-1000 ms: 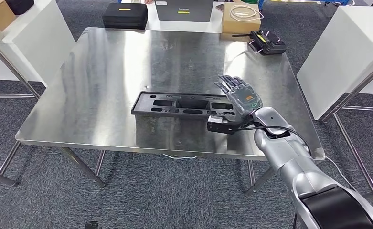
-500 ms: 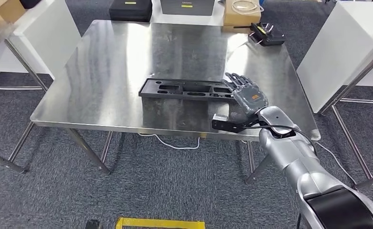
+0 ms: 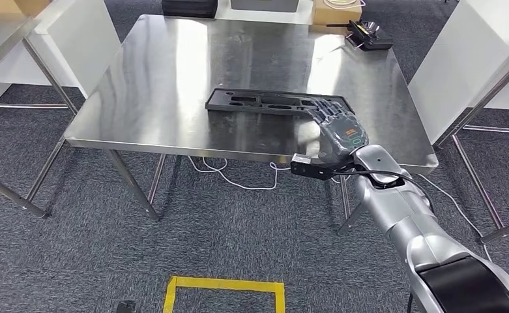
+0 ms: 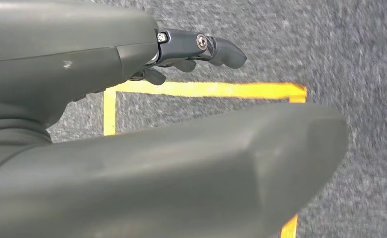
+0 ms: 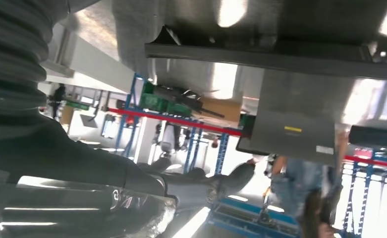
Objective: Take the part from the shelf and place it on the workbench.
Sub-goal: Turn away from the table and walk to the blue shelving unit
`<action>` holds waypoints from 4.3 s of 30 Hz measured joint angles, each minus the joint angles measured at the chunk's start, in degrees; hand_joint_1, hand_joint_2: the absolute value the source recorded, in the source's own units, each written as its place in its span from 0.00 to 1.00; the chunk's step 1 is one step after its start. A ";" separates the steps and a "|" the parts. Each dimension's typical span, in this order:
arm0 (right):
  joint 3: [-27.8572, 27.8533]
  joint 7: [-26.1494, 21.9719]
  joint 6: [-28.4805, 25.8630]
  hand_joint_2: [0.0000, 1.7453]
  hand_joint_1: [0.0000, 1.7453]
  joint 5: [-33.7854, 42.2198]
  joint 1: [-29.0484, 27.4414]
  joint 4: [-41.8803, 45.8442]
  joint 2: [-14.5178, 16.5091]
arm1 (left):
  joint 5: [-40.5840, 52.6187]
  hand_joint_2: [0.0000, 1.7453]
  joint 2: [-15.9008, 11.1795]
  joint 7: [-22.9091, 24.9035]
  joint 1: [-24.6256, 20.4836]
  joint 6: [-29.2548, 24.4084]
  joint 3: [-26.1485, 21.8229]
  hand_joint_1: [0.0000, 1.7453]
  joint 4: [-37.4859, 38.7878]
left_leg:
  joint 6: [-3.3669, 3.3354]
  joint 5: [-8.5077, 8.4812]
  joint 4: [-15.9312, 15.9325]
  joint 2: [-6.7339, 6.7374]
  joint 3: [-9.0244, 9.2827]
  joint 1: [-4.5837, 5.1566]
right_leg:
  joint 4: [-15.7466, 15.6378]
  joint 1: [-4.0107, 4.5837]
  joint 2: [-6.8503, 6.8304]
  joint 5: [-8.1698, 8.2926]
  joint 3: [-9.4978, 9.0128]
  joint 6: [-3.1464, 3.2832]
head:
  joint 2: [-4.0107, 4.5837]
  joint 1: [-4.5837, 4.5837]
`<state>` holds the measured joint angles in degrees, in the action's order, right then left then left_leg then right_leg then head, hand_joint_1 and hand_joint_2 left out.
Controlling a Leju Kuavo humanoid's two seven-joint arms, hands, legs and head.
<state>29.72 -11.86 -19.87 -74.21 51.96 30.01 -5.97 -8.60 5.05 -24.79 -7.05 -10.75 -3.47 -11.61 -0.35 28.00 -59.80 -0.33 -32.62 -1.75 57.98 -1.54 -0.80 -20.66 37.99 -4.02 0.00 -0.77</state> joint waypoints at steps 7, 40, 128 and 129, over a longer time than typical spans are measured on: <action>-3.29 0.60 -1.14 1.00 0.00 2.26 0.65 -1.09 -3.64 | 0.35 0.00 0.10 0.01 0.02 -0.16 -0.20 0.00 0.00 | -3.03 -5.10 0.35 0.07 -5.60 1.01 | 17.00 0.22 0.55 -10.35 4.39 0.59 | 0.00 0.67; -5.64 0.37 -2.17 1.00 0.00 2.73 2.65 -5.49 -4.82 | 1.01 0.00 0.19 0.34 -0.45 -0.66 -1.15 0.00 -0.02 | -3.23 -7.47 -1.92 0.01 -10.31 1.52 | 13.69 1.20 0.59 -10.82 -3.21 1.16 | 0.00 0.35; -7.54 0.83 -3.60 1.00 0.00 1.90 -1.38 -5.92 -8.95 | 3.63 0.00 1.16 1.95 -2.08 0.49 -1.32 0.00 -0.48 | -3.41 -3.18 2.63 0.88 -1.02 1.34 | 13.65 1.24 0.71 -9.54 4.90 3.16 | 0.00 0.55; -7.59 0.87 -3.61 1.00 0.00 1.84 -1.70 -5.95 -8.96 | 3.63 0.00 1.22 1.97 -2.08 0.49 -1.32 0.00 -0.48 | -3.13 -3.99 2.58 0.96 -2.09 1.13 | 16.08 0.77 0.71 -9.44 4.75 2.28 | 0.00 0.55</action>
<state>22.13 -10.99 -23.48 -72.37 50.27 24.06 -14.92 -4.96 6.27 -22.82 -9.13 -10.26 -4.79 -12.09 -3.48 24.01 -57.22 0.63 -34.72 -0.62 74.06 -0.77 -0.08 -30.10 42.74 -1.74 0.00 -0.22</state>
